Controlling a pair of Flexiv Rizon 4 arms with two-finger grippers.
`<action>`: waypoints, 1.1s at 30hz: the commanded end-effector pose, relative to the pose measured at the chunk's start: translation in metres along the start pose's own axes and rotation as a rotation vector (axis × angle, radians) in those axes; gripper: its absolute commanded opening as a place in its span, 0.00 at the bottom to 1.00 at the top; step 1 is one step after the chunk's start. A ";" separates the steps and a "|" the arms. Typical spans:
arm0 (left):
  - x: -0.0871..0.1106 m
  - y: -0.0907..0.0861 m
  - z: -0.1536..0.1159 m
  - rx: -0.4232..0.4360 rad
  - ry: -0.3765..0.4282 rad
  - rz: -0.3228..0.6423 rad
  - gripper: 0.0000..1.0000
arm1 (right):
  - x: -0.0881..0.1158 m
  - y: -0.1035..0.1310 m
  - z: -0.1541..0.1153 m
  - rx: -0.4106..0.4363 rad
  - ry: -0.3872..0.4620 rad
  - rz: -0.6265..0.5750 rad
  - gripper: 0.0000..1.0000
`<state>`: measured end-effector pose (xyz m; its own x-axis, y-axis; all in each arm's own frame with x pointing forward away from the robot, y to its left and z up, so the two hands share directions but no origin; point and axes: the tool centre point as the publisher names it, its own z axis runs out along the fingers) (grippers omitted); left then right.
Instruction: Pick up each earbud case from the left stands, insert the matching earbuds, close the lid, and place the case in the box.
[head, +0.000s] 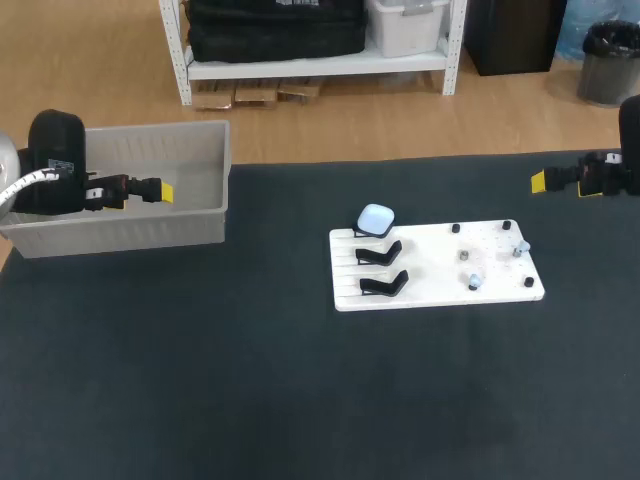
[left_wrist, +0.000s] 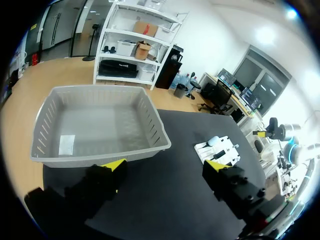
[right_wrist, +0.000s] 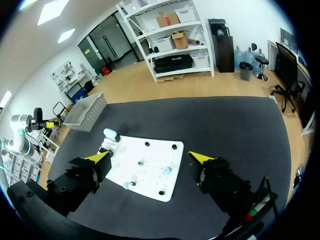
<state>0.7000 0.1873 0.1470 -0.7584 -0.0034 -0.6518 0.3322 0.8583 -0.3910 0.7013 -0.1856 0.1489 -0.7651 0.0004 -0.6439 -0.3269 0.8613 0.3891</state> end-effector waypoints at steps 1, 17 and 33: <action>-0.001 -0.002 -0.001 -0.010 0.007 -0.002 1.00 | 0.000 0.000 0.000 0.001 0.001 0.000 1.00; -0.001 -0.002 -0.001 -0.010 0.007 -0.002 1.00 | 0.000 0.000 0.000 0.001 0.001 0.000 1.00; -0.030 -0.053 0.027 0.155 0.013 0.300 1.00 | 0.000 0.000 0.000 0.001 0.001 0.000 1.00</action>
<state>0.7082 0.1325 0.1731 -0.6386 0.2289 -0.7347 0.5765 0.7748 -0.2597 0.7014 -0.1856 0.1489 -0.7652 0.0005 -0.6438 -0.3269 0.8613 0.3891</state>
